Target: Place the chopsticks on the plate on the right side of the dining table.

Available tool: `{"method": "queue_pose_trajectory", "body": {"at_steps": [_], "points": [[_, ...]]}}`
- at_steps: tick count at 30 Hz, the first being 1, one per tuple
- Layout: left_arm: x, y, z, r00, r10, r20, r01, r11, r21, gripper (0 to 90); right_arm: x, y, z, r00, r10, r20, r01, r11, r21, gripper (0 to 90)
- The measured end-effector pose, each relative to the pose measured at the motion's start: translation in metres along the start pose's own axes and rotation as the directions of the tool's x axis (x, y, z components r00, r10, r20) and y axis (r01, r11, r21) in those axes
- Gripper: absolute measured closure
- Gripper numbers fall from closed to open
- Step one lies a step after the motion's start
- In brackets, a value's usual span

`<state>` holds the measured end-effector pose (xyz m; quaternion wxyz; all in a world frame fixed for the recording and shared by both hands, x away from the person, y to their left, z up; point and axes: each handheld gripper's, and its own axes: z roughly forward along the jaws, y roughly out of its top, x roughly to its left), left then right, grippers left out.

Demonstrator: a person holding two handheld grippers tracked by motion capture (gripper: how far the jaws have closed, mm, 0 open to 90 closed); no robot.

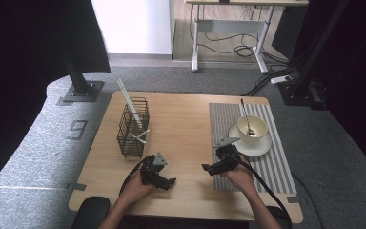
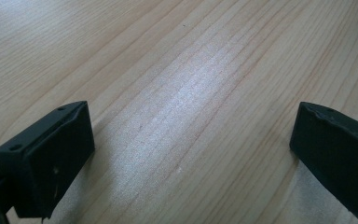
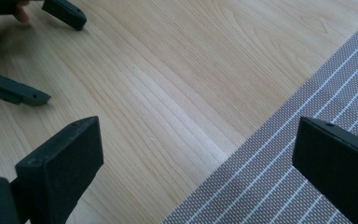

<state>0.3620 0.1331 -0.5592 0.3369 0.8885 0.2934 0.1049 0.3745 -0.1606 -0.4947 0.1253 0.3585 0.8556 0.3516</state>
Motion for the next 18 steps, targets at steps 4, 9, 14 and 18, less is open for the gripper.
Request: {"method": "queue_pose_trajectory", "body": {"at_steps": [4, 9, 14, 18], "points": [[0.000, 0.000, 0.000, 1.0000, -0.001, 0.000, 0.001, 1.0000, 0.001, 0.0, 0.003, 0.008, -0.001, 0.9998, -0.004, -0.020, 0.004, 1.000, -0.007, 2.1], [0.000, 0.000, 0.000, 1.0000, -0.001, 0.000, 0.001, 1.0000, 0.001, 0.0, 0.007, 0.018, -0.002, 0.9993, -0.021, -0.029, 0.021, 1.000, -0.005, 2.6], [0.000, 0.000, 0.000, 1.0000, -0.001, 0.000, 0.001, 1.0000, 0.002, 0.0, 0.010, 0.026, -0.003, 0.9987, -0.028, -0.042, 0.028, 1.000, -0.009, 3.0], [0.000, 0.000, 0.000, 1.0000, -0.001, 0.001, 0.001, 1.0000, 0.003, 0.0, 0.013, 0.033, -0.002, 0.9972, -0.033, -0.067, 0.032, 0.999, -0.009, 5.1]]}}
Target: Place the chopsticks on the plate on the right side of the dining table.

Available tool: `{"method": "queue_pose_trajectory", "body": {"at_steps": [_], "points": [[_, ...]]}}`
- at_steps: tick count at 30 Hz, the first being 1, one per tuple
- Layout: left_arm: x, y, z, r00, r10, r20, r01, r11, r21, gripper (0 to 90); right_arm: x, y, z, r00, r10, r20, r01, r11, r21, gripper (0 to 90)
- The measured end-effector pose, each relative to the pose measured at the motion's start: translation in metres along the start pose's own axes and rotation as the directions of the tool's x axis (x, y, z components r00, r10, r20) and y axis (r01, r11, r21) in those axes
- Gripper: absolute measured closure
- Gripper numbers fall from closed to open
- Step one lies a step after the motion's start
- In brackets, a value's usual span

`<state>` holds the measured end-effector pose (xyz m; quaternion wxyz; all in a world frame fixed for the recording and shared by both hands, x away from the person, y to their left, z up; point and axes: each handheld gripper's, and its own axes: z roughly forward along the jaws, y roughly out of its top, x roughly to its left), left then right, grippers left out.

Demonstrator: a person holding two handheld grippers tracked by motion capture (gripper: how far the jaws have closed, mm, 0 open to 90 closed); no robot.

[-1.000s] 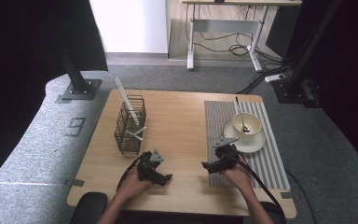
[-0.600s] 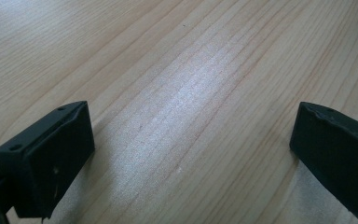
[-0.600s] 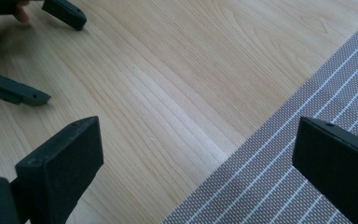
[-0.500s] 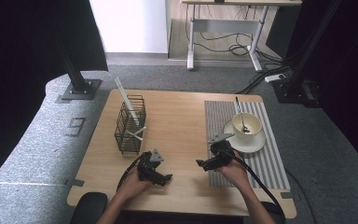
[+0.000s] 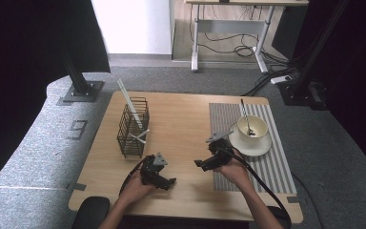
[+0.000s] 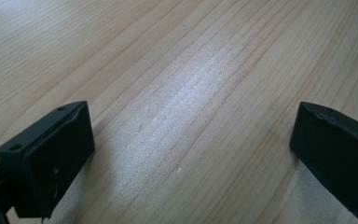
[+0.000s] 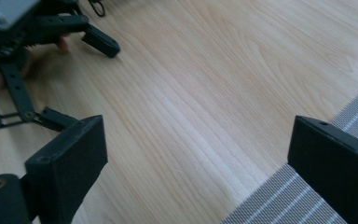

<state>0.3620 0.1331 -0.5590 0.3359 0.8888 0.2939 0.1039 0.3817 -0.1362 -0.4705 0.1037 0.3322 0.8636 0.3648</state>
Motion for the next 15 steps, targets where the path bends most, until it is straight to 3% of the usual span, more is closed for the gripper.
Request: {"method": "queue_pose_trajectory", "body": {"at_steps": [9, 15], "points": [[0.000, 0.000, 0.000, 1.0000, 0.000, -0.001, 0.000, 1.0000, 0.001, 0.0, 0.005, 0.018, -0.001, 0.9991, 0.006, -0.041, -0.006, 1.000, -0.015, 6.2], [0.000, 0.000, 0.000, 1.0000, 0.000, -0.001, 0.000, 1.0000, 0.002, 0.0, 0.009, 0.032, -0.002, 0.9988, -0.019, -0.045, 0.018, 1.000, -0.016, 6.1]]}}
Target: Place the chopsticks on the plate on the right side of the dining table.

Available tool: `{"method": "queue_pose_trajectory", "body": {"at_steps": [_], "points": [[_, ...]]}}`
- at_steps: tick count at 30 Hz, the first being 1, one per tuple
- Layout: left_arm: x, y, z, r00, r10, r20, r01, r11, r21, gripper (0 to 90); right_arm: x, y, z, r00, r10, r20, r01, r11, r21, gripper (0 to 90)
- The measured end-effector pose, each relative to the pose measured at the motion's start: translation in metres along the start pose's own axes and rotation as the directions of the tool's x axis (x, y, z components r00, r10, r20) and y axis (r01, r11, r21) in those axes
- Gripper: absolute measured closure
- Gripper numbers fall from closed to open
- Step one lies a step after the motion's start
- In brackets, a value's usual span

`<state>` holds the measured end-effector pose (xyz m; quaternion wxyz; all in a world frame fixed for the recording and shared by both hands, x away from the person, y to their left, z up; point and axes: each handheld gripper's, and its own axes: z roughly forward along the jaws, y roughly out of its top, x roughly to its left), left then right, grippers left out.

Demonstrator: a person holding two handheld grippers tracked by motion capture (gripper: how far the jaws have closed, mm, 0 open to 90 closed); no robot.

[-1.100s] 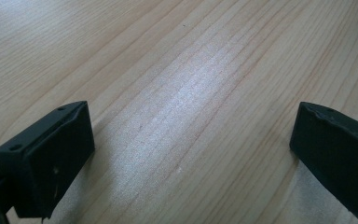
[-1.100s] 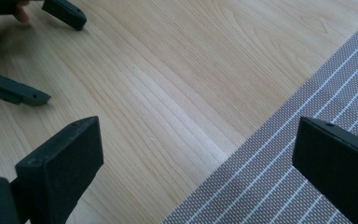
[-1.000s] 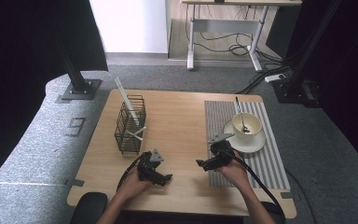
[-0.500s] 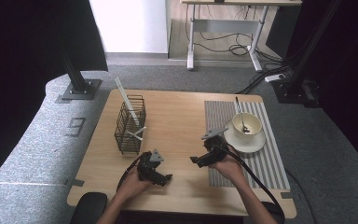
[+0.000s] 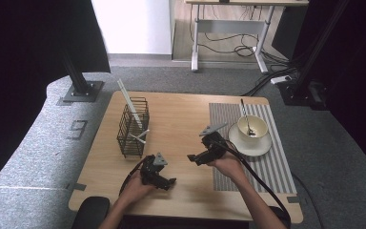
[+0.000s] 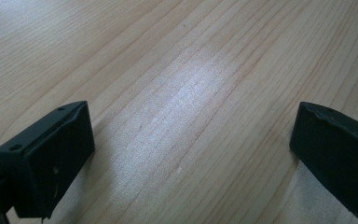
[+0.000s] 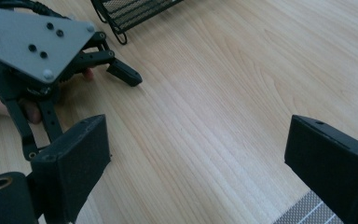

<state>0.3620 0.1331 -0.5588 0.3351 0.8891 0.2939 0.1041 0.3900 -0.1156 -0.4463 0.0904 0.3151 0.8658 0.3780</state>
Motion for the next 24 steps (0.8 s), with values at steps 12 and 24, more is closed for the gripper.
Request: {"method": "queue_pose_trajectory", "body": {"at_steps": [12, 24], "points": [[0.000, 0.000, 0.000, 1.0000, -0.001, 0.000, 0.001, 1.0000, 0.000, 0.0, 0.011, 0.031, 0.003, 0.9987, -0.038, -0.034, 0.038, 0.999, -0.003, 6.1], [0.000, 0.000, 0.000, 1.0000, -0.001, -0.001, 0.001, 1.0000, 0.001, 0.0, 0.021, 0.066, 0.008, 0.9945, -0.055, -0.089, 0.053, 0.998, -0.029, 5.8]]}}
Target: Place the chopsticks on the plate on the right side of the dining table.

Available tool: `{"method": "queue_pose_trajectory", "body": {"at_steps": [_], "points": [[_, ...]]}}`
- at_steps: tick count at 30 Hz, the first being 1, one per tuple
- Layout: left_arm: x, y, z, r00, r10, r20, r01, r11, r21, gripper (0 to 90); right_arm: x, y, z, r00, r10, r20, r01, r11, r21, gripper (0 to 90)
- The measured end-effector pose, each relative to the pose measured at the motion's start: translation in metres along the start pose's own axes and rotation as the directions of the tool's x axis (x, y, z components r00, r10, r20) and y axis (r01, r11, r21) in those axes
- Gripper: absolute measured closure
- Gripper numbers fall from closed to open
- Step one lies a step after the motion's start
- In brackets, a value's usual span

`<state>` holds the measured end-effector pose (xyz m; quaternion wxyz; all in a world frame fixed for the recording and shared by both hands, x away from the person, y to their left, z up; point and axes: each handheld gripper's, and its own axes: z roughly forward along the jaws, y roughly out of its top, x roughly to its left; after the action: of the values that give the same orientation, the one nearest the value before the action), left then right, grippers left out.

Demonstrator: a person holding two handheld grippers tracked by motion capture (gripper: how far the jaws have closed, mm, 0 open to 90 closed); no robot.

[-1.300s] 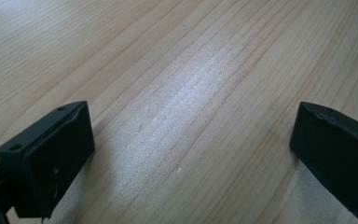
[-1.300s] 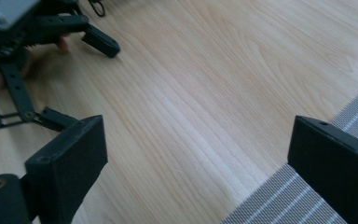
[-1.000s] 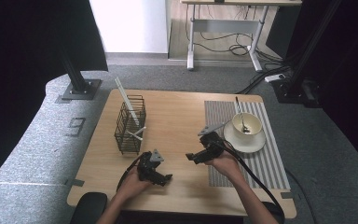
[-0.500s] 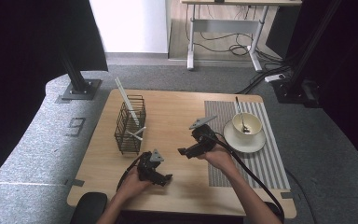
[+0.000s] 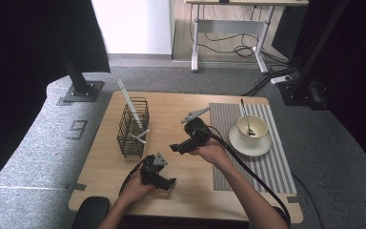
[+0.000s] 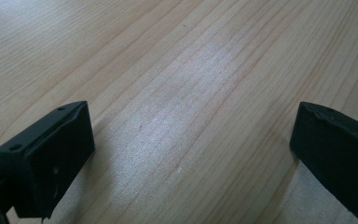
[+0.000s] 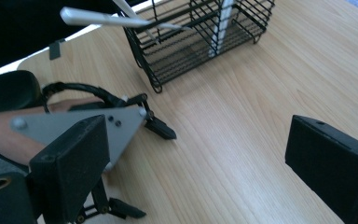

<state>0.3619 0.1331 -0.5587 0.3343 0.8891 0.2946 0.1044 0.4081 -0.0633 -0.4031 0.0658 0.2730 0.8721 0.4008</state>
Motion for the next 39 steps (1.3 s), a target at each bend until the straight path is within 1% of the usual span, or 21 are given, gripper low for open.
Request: {"method": "queue_pose_trajectory", "body": {"at_steps": [4, 7, 8, 9, 11, 12, 14, 16, 17, 19, 22, 24, 26, 30, 31, 33, 34, 35, 37, 38, 39], "points": [[0.000, 0.000, 0.000, 1.0000, 0.000, 0.000, 0.000, 1.0000, -0.001, 0.0, 0.003, 0.009, 0.004, 0.9997, -0.005, -0.026, 0.004, 1.000, -0.012, 4.7], [0.000, 0.000, 0.000, 1.0000, 0.002, 0.000, -0.002, 1.0000, 0.001, 0.0, 0.004, 0.014, 0.007, 0.9997, -0.009, -0.024, 0.009, 1.000, -0.014, 4.3], [0.000, 0.000, 0.000, 1.0000, 0.001, 0.000, -0.001, 1.0000, 0.000, 0.0, 0.006, 0.018, 0.008, 0.9990, -0.011, -0.042, 0.009, 0.999, -0.031, 4.5], [0.000, 0.000, 0.000, 1.0000, 0.001, 0.000, -0.001, 1.0000, 0.000, 0.0, 0.006, 0.020, 0.009, 0.9988, -0.006, -0.048, 0.005, 0.999, -0.032, 4.6], [0.000, 0.000, 0.000, 1.0000, 0.001, 0.000, -0.001, 1.0000, 0.000, 0.0, 0.007, 0.023, 0.010, 0.9988, -0.007, -0.048, 0.006, 1.000, -0.029, 4.8], [0.000, 0.000, 0.000, 1.0000, 0.001, 0.001, -0.001, 1.0000, 0.000, 0.0, 0.009, 0.028, 0.012, 0.9990, -0.016, -0.042, 0.015, 0.999, -0.035, 7.1], [0.000, 0.000, 0.000, 1.0000, 0.001, 0.000, -0.001, 1.0000, 0.000, 0.0, 0.010, 0.030, 0.012, 0.9988, -0.018, -0.046, 0.016, 0.999, -0.040, 8.2], [0.000, 0.000, 0.000, 1.0000, 0.001, 0.001, -0.001, 1.0000, 0.000, 0.0, 0.012, 0.035, 0.014, 0.9989, -0.025, -0.039, 0.024, 0.999, -0.026, 8.8], [0.000, 0.000, 0.000, 1.0000, 0.001, 0.000, -0.001, 1.0000, 0.000, 0.0, 0.016, 0.039, 0.016, 0.9984, -0.043, -0.037, 0.042, 0.999, -0.024, 12.1], [0.000, 0.000, 0.000, 1.0000, -0.001, 0.001, 0.001, 1.0000, -0.001, 0.0, 0.016, 0.041, 0.017, 0.9981, -0.046, -0.041, 0.045, 0.999, -0.029, 12.9], [0.000, 0.000, 0.000, 1.0000, 0.002, 0.002, -0.002, 1.0000, -0.001, 0.0, 0.021, 0.049, 0.019, 0.9975, -0.068, -0.022, 0.067, 0.997, -0.028, 16.0], [0.000, 0.000, 0.000, 1.0000, 0.002, 0.002, -0.002, 1.0000, -0.001, 0.0, 0.023, 0.053, 0.020, 0.9972, -0.070, -0.027, 0.069, 0.997, -0.043, 18.8], [0.000, 0.000, 0.000, 1.0000, 0.004, 0.003, -0.004, 1.0000, -0.001, 0.0, 0.025, 0.057, 0.021, 0.9970, -0.072, -0.027, 0.071, 0.997, -0.037, 19.9], [0.000, 0.000, 0.000, 1.0000, 0.004, 0.003, -0.004, 1.0000, 0.001, 0.0, 0.030, 0.063, 0.024, 0.9944, -0.095, -0.048, 0.092, 0.994, -0.058, 27.4], [0.000, 0.000, 0.000, 1.0000, 0.004, 0.003, -0.004, 1.0000, 0.001, 0.0, 0.030, 0.063, 0.024, 0.9944, -0.095, -0.048, 0.092, 0.994, -0.058, 27.4], [0.000, 0.000, 0.000, 1.0000, 0.004, 0.002, -0.004, 1.0000, 0.001, 0.0, 0.032, 0.067, 0.028, 0.9930, -0.109, -0.045, 0.107, 0.993, -0.045, 29.9], [0.000, 0.000, 0.000, 1.0000, 0.006, 0.002, -0.006, 1.0000, 0.002, 0.0, 0.035, 0.070, 0.032, 0.9915, -0.121, -0.049, 0.119, 0.992, -0.044, 35.8], [0.000, 0.000, 0.000, 1.0000, 0.005, 0.002, -0.005, 1.0000, 0.001, 0.0, 0.035, 0.070, 0.033, 0.9907, -0.125, -0.053, 0.123, 0.991, -0.049, 37.5], [0.000, 0.000, 0.000, 1.0000, 0.005, 0.001, -0.005, 1.0000, 0.001, 0.0, 0.035, 0.071, 0.037, 0.9914, -0.117, -0.058, 0.115, 0.992, -0.047, 40.8], [0.000, 0.000, 0.000, 1.0000, 0.005, 0.003, -0.005, 1.0000, 0.002, 0.0, 0.035, 0.071, 0.040, 0.9918, -0.111, -0.063, 0.109, 0.993, -0.035, 40.8], [0.000, 0.000, 0.000, 1.0000, 0.005, 0.003, -0.005, 1.0000, 0.002, 0.0, 0.035, 0.071, 0.040, 0.9918, -0.111, -0.063, 0.109, 0.993, -0.035, 40.8]]}}
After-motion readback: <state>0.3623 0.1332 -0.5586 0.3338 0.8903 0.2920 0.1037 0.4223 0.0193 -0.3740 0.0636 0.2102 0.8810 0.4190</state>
